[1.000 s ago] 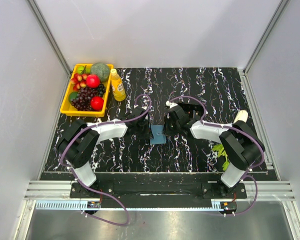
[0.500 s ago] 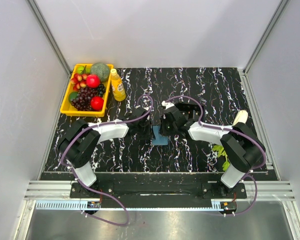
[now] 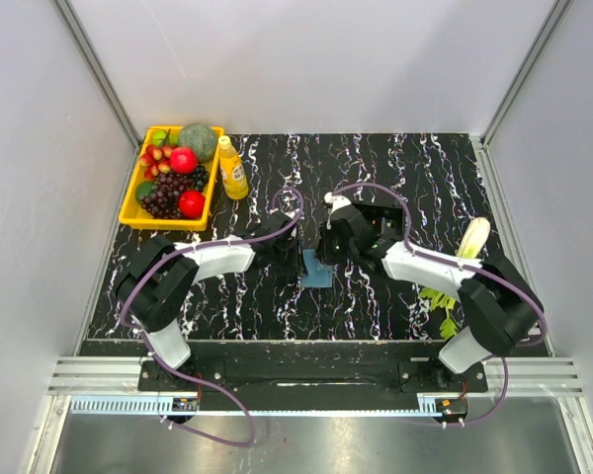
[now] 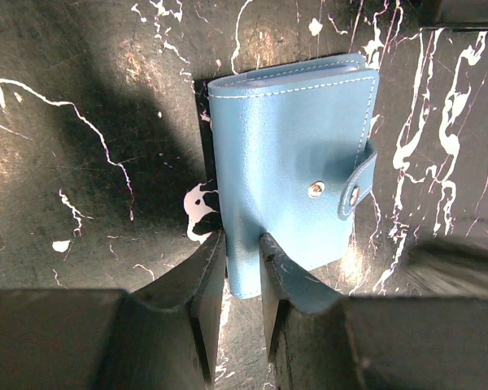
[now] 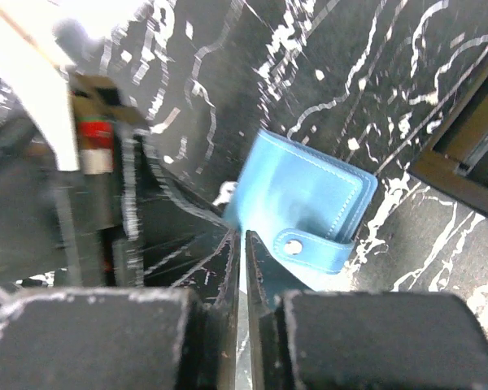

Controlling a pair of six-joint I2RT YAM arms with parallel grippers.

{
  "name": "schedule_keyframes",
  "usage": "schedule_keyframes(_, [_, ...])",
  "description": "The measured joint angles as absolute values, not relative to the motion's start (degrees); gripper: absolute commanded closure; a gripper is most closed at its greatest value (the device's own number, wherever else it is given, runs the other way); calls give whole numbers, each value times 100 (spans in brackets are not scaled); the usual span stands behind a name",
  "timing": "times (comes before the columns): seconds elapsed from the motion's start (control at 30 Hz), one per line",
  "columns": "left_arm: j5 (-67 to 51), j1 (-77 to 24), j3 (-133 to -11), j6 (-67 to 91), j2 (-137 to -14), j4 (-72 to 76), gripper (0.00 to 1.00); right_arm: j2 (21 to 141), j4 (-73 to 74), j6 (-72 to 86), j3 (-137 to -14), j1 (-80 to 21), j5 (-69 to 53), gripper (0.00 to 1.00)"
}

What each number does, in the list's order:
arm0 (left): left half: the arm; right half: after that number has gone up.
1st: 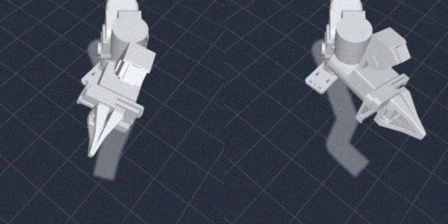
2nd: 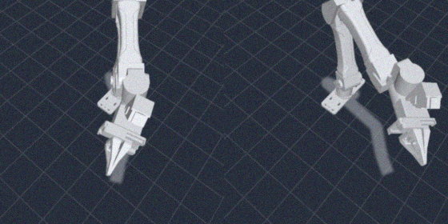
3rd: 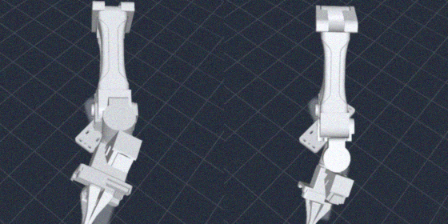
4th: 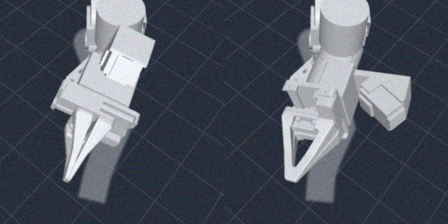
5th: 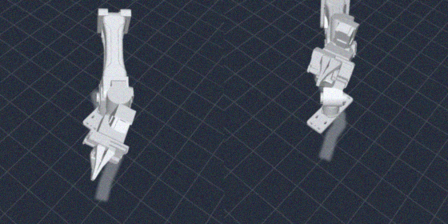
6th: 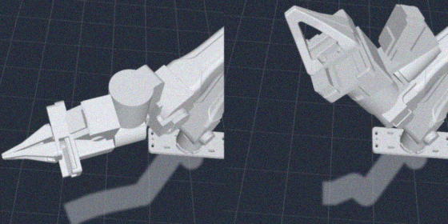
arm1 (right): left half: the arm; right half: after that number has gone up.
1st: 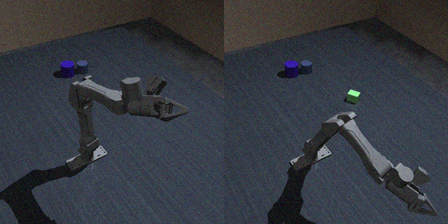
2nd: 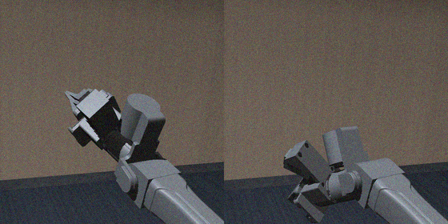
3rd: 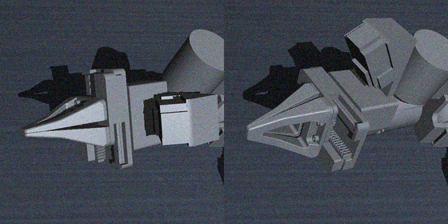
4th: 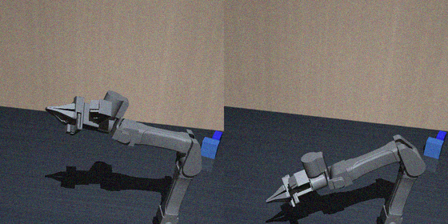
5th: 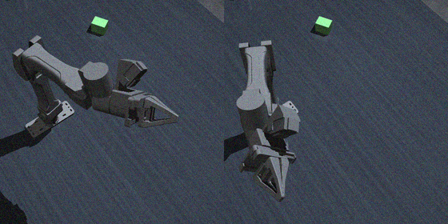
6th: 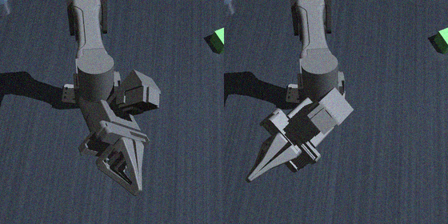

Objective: Put the credit cards into the card holder
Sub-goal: Close the card holder at the center of the board.

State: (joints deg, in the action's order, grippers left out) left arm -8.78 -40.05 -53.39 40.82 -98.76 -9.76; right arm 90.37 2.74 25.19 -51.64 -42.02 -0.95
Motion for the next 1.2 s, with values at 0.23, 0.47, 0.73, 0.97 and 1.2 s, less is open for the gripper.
schedule_keyframes(0.23, [-878, -4005, -5363, 4082, -9876, -998, 74, 8514, 301, 2622, -5192, -4193, 198, 99])
schedule_keyframes(0.47, [-875, -4005, -5363, 4082, -9876, -1002, 74, 8578, 543, 2971, -4934, -4180, 263, 100])
schedule_keyframes(0.73, [-875, -4005, -5365, 4082, -9878, -1002, 74, 9067, 587, 3157, -4915, -4163, 239, 100])
schedule_keyframes(0.97, [-875, -4005, -5365, 4082, -9887, -1000, 74, 9310, 576, 3162, -4915, -4156, 180, 100])
schedule_keyframes(1.2, [-878, -4005, -5404, 4080, -9909, -1044, 75, 8759, 408, 3175, -4768, -4047, 239, 100])
